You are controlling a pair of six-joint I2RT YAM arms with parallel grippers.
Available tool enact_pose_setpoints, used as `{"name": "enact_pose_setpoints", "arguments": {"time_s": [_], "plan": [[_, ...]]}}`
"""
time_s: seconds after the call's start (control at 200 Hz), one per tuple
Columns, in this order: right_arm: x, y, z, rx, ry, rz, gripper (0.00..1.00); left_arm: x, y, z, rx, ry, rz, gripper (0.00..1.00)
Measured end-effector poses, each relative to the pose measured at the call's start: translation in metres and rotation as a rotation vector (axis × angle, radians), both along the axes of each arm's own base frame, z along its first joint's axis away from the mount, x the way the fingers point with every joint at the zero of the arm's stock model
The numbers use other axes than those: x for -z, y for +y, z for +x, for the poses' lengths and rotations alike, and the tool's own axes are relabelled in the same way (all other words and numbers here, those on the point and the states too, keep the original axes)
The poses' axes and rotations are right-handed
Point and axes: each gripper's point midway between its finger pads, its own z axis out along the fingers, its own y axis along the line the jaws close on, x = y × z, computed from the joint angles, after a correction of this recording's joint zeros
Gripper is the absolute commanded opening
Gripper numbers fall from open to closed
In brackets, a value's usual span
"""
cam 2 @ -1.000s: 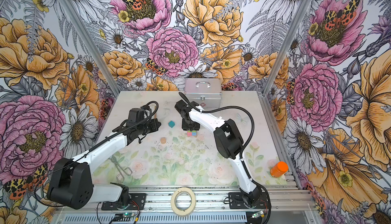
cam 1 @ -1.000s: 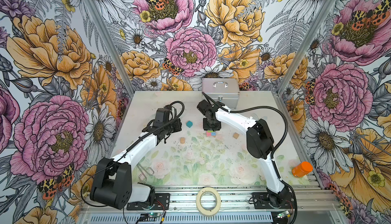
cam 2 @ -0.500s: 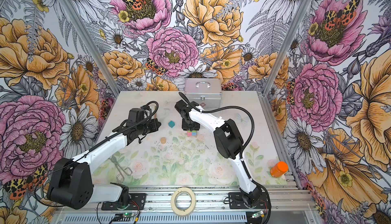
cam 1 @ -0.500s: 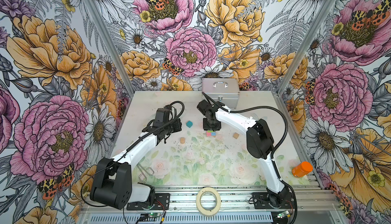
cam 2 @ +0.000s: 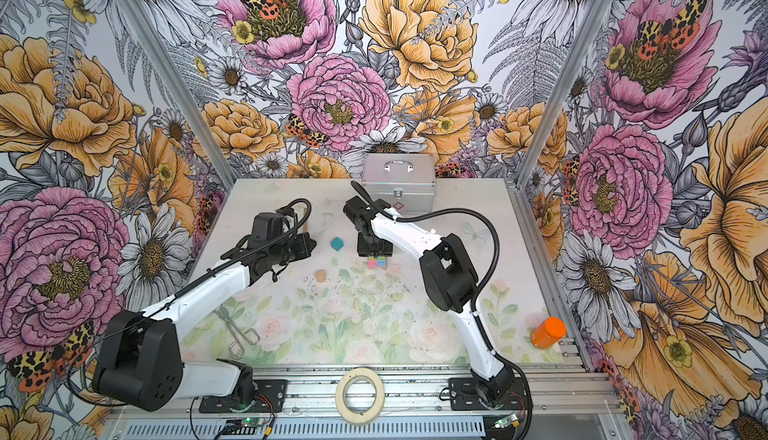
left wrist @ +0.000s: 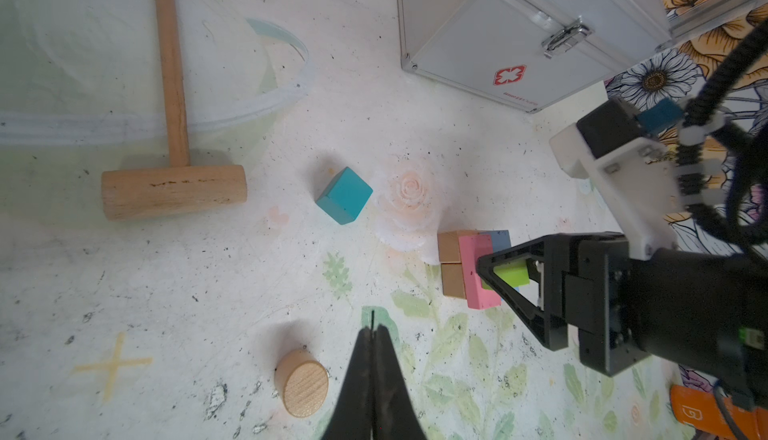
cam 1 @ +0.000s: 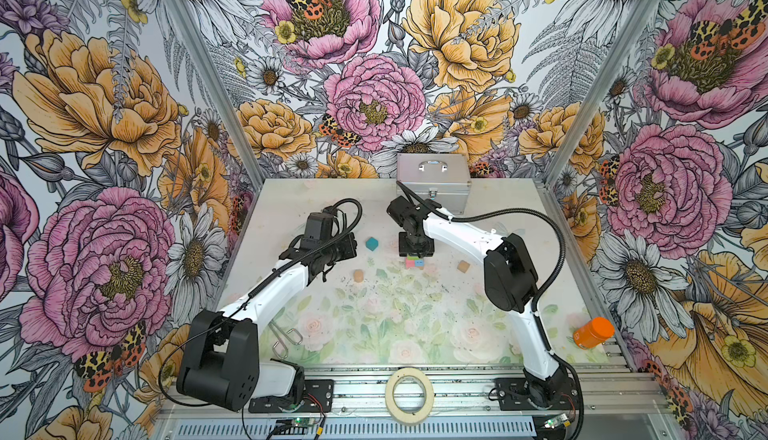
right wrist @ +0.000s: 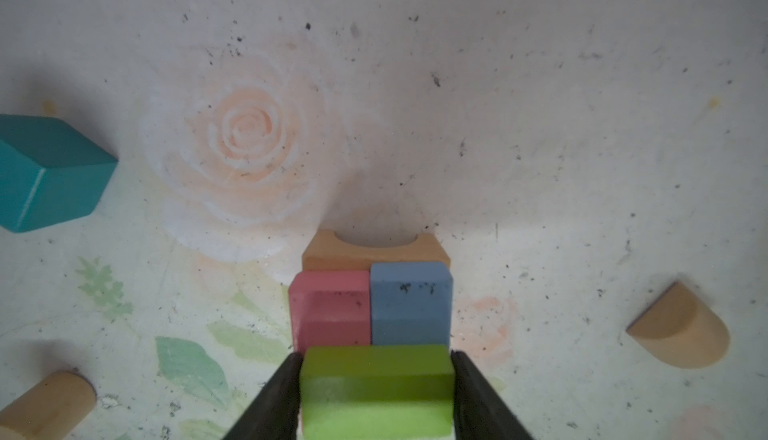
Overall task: Build the wood block tower
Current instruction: 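Lower the lime-green block onto the pink and blue blocks with the right gripper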
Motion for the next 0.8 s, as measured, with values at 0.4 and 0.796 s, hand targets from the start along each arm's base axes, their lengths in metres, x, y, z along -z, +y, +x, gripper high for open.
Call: {"name": "enact_pose_setpoints", "arguments": {"time_s": [0.4, 0.796], "plan": [[0.0000, 0.0000, 0.0000, 0.001, 0.000, 0.000, 0.58, 0.0000, 0.0000, 0.0000, 0.000, 0.000, 0.000, 0.00], [0.0001, 0.0000, -0.0001, 0.000, 0.001, 0.000, 0.57, 0.0002, 0.0000, -0.0001, 0.000, 0.001, 0.000, 0.00]]}}
